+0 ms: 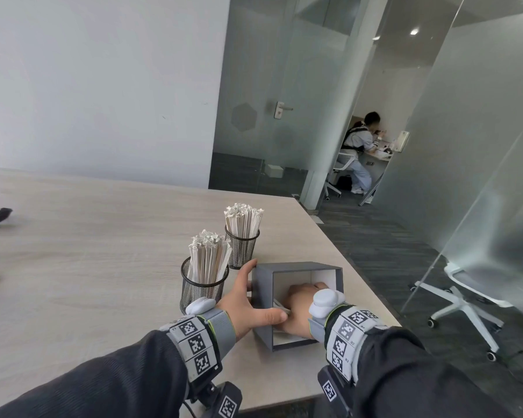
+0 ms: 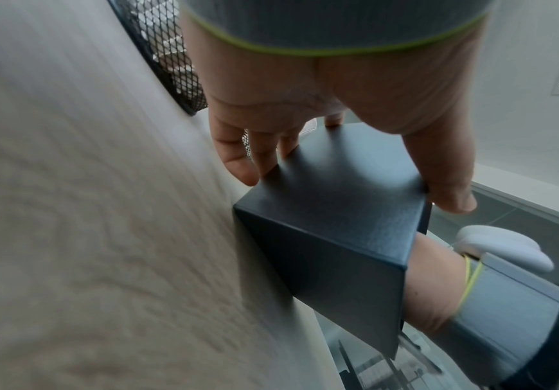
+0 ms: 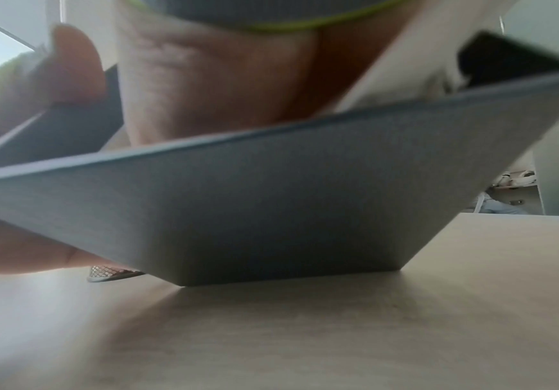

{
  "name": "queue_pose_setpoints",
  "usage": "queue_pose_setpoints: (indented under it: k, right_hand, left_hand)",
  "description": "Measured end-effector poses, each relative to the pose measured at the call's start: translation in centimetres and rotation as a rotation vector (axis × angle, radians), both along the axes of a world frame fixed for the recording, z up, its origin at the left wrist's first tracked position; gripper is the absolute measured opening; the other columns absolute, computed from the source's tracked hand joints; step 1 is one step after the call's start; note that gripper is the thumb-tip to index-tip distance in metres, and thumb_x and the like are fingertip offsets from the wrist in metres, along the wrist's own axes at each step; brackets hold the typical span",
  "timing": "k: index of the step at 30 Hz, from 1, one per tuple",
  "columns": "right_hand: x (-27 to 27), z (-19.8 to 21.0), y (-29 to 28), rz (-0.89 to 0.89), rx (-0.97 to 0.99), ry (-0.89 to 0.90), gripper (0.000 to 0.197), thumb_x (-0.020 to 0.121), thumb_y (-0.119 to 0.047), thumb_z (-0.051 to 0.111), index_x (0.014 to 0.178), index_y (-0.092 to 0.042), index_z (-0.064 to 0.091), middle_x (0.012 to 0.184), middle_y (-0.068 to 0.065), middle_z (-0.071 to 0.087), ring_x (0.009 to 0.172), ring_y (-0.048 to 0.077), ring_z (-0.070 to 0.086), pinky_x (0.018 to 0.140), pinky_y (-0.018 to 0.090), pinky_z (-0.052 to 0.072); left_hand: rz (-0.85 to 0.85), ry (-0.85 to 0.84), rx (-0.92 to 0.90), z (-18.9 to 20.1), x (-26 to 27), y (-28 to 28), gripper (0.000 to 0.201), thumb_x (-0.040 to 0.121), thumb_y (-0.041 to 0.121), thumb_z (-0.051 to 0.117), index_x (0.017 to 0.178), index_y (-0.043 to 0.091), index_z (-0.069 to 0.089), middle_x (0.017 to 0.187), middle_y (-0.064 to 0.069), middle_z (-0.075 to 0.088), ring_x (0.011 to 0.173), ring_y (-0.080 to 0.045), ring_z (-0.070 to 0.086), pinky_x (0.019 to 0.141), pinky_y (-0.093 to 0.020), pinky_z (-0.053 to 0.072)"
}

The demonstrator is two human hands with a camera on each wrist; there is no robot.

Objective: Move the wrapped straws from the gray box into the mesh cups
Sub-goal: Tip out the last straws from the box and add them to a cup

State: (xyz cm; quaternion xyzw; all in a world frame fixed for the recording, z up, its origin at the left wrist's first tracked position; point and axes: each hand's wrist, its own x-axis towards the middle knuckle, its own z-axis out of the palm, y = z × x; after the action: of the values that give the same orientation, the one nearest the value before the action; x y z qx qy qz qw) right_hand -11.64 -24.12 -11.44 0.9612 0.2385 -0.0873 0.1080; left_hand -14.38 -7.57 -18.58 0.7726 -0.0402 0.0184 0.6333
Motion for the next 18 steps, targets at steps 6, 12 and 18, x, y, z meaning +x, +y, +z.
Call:
queue_pose_setpoints:
  k: [6,12,18]
  right_hand:
    - [-1.5,1.3,0.5,0.178,0.112,0.133,0.036,0.091,-0.041,0.04,0.124,-0.036,0.053,0.118,-0.001,0.066,0.097,0.027,0.058,0.077,0.027,0.038]
    - [-0.3,1.2,-0.2,-0.052,0.097,0.213,0.037,0.086,-0.048,0.042,0.086,-0.014,0.058,0.074,0.005,0.058,0.069,0.029,0.053,0.06,0.03,0.037]
    - [-0.3,1.6,-0.9,-0.033,0.106,0.261,0.018,0.088,-0.039,0.046,0.092,-0.023,0.052,0.075,0.0,0.054,0.074,0.028,0.053,0.053,0.028,0.032]
  left_hand:
    - [0.01,-0.013,-0.013,0.4,0.2,0.1,0.133,0.039,0.057,0.089,0.151,0.043,0.017,0.13,0.004,0.056,0.116,-0.012,0.062,0.105,-0.035,0.048]
    - [0.053,0.05,-0.109,0.5,1.1,-0.2,0.128,0.041,0.053,0.09,0.148,0.04,0.022,0.12,0.006,0.061,0.104,-0.013,0.068,0.078,-0.021,0.057]
    - [0.085,0.075,-0.074,0.6,1.4,0.0,0.128,0.039,0.063,0.084,0.149,0.043,0.021,0.121,0.003,0.063,0.102,-0.017,0.067,0.067,-0.021,0.049]
